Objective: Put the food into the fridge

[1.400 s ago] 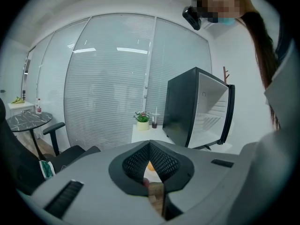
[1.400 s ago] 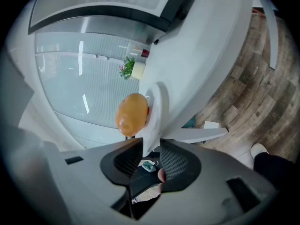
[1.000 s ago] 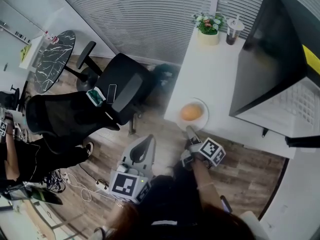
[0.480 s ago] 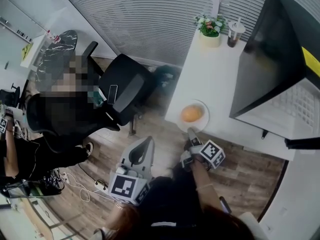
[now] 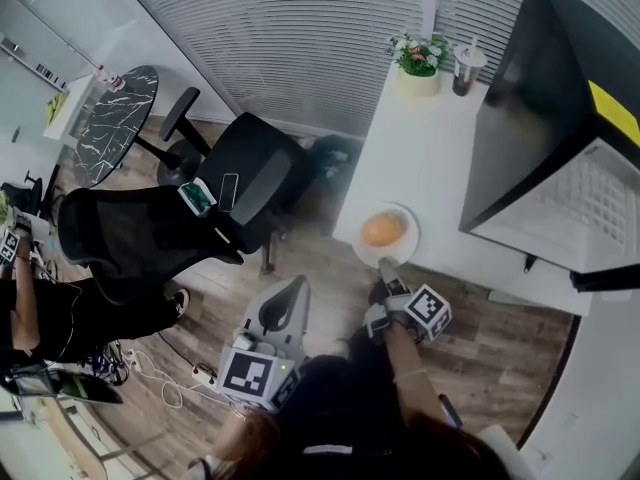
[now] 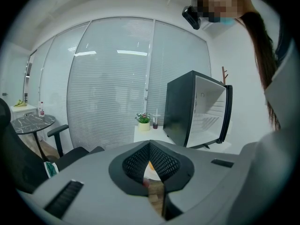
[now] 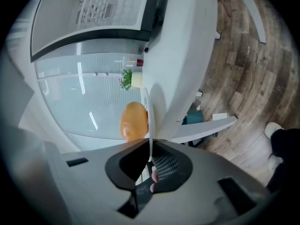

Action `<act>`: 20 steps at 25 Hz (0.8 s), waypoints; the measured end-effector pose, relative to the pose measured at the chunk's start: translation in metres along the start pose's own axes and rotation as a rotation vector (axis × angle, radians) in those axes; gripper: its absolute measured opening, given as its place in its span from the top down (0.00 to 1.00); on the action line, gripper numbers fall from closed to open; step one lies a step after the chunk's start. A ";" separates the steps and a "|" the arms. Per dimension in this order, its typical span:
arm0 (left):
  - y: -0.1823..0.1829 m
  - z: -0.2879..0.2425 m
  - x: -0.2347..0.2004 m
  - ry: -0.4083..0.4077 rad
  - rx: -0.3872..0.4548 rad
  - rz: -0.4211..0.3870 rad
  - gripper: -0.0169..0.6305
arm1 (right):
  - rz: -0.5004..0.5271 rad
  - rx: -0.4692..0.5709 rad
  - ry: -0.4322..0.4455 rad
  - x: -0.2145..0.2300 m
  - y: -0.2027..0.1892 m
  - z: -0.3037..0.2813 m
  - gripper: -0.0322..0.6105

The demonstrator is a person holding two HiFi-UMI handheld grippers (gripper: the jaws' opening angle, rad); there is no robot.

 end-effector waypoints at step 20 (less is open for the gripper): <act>-0.005 0.046 -0.015 -0.082 0.067 -0.024 0.95 | 0.012 0.065 0.099 -0.027 -0.032 0.030 0.93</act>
Point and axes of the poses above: the fingertips, and each gripper's own axes: z backward along the fingers, x to its right, y out of its top, the point moved 7 cm from there along z, backward along the fingers, and after that the axes turned 13 degrees about y, right-handed, at the moved point
